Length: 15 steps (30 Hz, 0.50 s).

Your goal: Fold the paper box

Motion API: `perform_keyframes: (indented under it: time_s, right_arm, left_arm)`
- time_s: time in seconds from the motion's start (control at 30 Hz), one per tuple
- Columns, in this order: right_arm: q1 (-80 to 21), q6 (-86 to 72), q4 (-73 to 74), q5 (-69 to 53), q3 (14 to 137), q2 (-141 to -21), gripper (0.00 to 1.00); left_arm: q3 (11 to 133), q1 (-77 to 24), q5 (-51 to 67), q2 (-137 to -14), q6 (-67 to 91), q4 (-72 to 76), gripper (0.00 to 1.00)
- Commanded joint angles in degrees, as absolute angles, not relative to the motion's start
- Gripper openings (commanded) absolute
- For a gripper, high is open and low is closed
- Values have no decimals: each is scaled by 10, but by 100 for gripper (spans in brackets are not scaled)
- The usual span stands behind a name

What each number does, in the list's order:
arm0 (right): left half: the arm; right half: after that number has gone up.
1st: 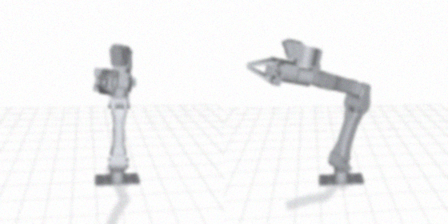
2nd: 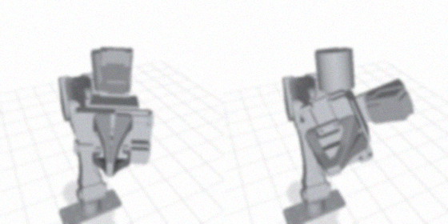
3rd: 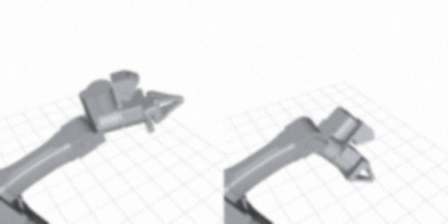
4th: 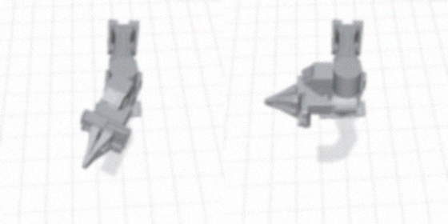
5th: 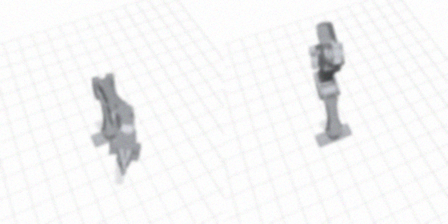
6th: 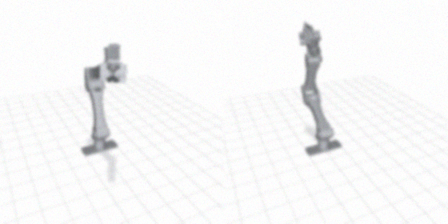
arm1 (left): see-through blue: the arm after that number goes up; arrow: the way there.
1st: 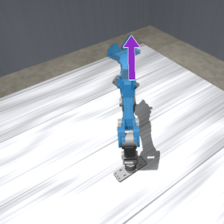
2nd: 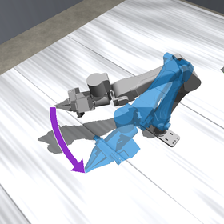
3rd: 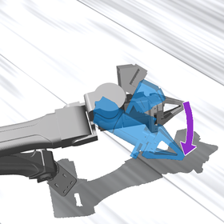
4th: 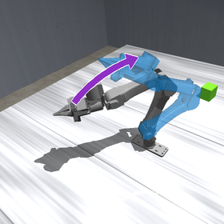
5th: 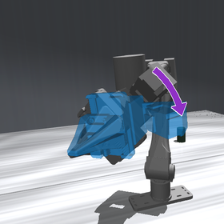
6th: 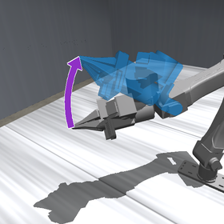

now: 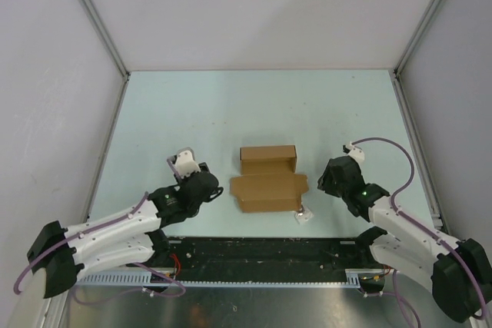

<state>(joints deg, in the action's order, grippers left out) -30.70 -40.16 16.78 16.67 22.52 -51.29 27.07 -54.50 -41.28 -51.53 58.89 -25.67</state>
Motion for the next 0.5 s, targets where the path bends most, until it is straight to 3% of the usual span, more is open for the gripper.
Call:
perform_keyframes:
  time_s: [0.0, 0.3, 0.47]
  right_arm:
    - [-290, -383, 129, 132, 236, -529, 45]
    - [-283, -374, 123, 135, 236, -537, 48]
    - [-270, -370, 113, 134, 236, -571, 38]
  left_arm:
    - [259, -510, -370, -528, 568, -205, 57]
    - [248, -497, -335, -583, 558, -157, 47]
    - [244, -491, -338, -601, 559, -158, 44]
